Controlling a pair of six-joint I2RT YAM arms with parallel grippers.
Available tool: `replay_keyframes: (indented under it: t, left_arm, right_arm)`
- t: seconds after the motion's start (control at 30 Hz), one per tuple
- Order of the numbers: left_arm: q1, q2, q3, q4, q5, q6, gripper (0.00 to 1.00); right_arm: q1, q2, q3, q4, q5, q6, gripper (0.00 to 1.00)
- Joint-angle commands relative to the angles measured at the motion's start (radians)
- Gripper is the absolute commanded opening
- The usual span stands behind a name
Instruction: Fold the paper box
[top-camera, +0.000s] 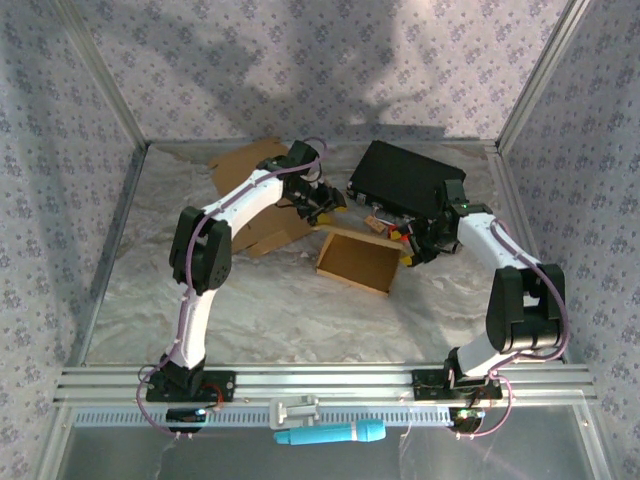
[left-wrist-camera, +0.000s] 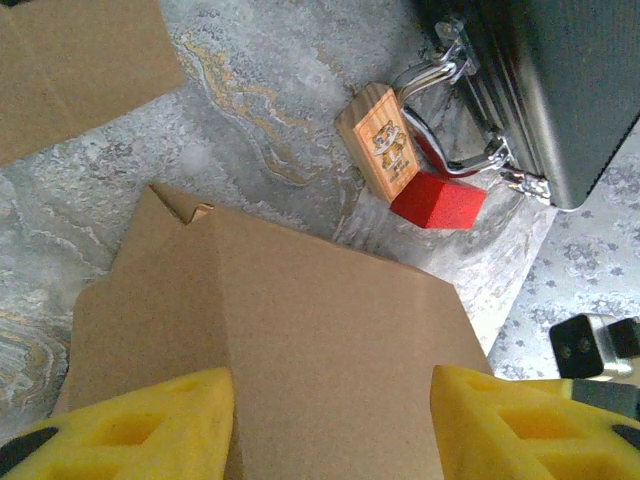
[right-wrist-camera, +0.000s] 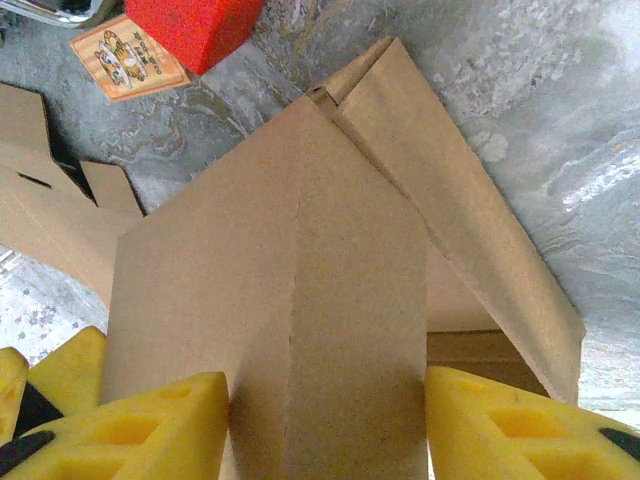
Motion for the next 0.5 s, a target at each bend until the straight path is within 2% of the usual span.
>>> replay_keyframes:
  t: [0.0, 0.33, 0.47]
  left_arm:
    - [-0.013, -0.041, -0.009, 0.009, 0.032, -0.023, 0.54]
    - [-0.016, -0.049, -0.001, -0.006, 0.031, -0.039, 0.54]
    - [0.009, -0.083, -0.008, -0.08, -0.047, -0.003, 0.55]
  right_arm:
    - [0.012, 0.016, 0.024, 0.01, -0.024, 0.025, 0.51]
    - [0.012, 0.017, 0.045, -0.017, -0.028, 0.031, 0.41]
    - [0.012, 0.023, 0.05, -0.03, -0.027, 0.016, 0.41]
